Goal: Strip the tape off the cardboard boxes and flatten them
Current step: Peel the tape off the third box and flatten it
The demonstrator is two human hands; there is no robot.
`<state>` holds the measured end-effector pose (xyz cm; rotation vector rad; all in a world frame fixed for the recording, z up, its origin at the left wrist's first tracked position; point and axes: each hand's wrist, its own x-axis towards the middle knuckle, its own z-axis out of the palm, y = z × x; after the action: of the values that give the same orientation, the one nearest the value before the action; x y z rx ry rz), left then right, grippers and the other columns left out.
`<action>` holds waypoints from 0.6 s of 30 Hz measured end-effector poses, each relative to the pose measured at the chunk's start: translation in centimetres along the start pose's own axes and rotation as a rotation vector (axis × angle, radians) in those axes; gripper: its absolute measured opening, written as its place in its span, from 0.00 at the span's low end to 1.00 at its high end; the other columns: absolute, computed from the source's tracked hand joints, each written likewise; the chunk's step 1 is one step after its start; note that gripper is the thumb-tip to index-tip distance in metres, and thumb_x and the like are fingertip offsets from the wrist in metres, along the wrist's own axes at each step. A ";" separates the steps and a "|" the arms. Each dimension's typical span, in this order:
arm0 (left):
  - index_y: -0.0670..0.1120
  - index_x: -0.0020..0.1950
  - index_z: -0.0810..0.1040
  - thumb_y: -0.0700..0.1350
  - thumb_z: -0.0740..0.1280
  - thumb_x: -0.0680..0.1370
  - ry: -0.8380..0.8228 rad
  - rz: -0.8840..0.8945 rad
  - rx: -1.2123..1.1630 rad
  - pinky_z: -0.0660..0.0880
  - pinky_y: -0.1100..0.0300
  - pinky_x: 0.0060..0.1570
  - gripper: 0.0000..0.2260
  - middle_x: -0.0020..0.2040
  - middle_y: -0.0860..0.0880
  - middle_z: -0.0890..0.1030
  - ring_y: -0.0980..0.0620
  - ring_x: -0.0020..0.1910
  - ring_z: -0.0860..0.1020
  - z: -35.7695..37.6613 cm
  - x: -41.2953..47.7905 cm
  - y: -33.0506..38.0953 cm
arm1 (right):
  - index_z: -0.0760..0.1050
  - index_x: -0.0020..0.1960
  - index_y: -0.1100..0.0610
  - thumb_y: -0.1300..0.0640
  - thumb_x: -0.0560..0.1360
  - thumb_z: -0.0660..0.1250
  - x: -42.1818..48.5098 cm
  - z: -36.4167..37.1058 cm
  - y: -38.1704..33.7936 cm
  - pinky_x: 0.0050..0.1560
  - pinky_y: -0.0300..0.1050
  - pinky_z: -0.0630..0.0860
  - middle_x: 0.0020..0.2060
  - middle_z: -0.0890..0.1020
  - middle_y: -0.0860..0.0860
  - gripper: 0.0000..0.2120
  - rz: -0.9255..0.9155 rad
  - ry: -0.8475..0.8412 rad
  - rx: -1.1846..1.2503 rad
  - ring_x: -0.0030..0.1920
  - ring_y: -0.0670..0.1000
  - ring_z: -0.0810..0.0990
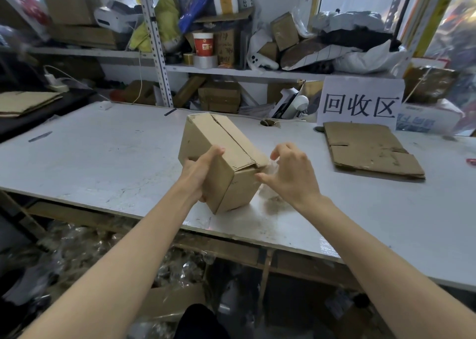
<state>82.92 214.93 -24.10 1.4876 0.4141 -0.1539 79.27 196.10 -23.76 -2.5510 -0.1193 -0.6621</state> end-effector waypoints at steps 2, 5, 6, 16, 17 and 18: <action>0.48 0.74 0.60 0.56 0.74 0.69 0.025 0.023 -0.003 0.72 0.39 0.52 0.38 0.55 0.48 0.74 0.44 0.57 0.71 0.2 -0.1 -0.1 | 0.74 0.49 0.60 0.58 0.66 0.77 -0.3 0.5 0.2 0.42 0.42 0.68 0.42 0.78 0.53 0.17 0.040 -0.004 0.032 0.42 0.53 0.76; 0.53 0.79 0.53 0.53 0.76 0.67 0.111 0.168 0.078 0.69 0.45 0.65 0.47 0.72 0.39 0.63 0.43 0.67 0.66 1.2 -0.1 0.6 | 0.76 0.47 0.61 0.65 0.68 0.73 -0.6 1.2 0.1 0.42 0.45 0.75 0.38 0.80 0.53 0.09 0.027 0.032 0.072 0.40 0.54 0.79; 0.53 0.80 0.48 0.54 0.78 0.66 0.132 0.207 0.139 0.67 0.47 0.66 0.52 0.75 0.37 0.59 0.42 0.68 0.64 1.7 -0.4 0.9 | 0.77 0.45 0.61 0.67 0.68 0.71 -0.6 1.4 0.0 0.43 0.47 0.76 0.37 0.81 0.54 0.07 0.016 0.038 0.091 0.39 0.54 0.79; 0.47 0.73 0.64 0.42 0.81 0.65 -0.007 0.381 0.266 0.73 0.44 0.64 0.41 0.64 0.47 0.75 0.45 0.62 0.75 1.7 -0.2 0.8 | 0.85 0.41 0.63 0.72 0.69 0.72 0.2 -0.8 2.7 0.46 0.45 0.79 0.41 0.85 0.56 0.06 -0.126 -0.046 0.214 0.43 0.53 0.82; 0.47 0.72 0.65 0.41 0.81 0.65 -0.017 0.373 0.250 0.74 0.44 0.63 0.40 0.62 0.47 0.76 0.45 0.61 0.76 1.6 -0.2 0.9 | 0.85 0.40 0.62 0.70 0.69 0.73 0.0 -0.9 2.9 0.45 0.47 0.78 0.41 0.84 0.55 0.05 -0.167 -0.033 0.155 0.45 0.54 0.80; 0.47 0.71 0.66 0.40 0.81 0.66 -0.025 0.369 0.236 0.75 0.45 0.62 0.38 0.60 0.48 0.76 0.46 0.60 0.76 1.5 -0.3 1.0 | 0.85 0.39 0.61 0.67 0.69 0.74 -0.1 -1.0 3.2 0.42 0.47 0.75 0.41 0.83 0.53 0.04 -0.215 0.005 0.058 0.46 0.55 0.78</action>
<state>83.26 213.49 -23.06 1.7659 0.0975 0.0747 79.36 192.83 -24.48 -2.5022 -0.4093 -0.7334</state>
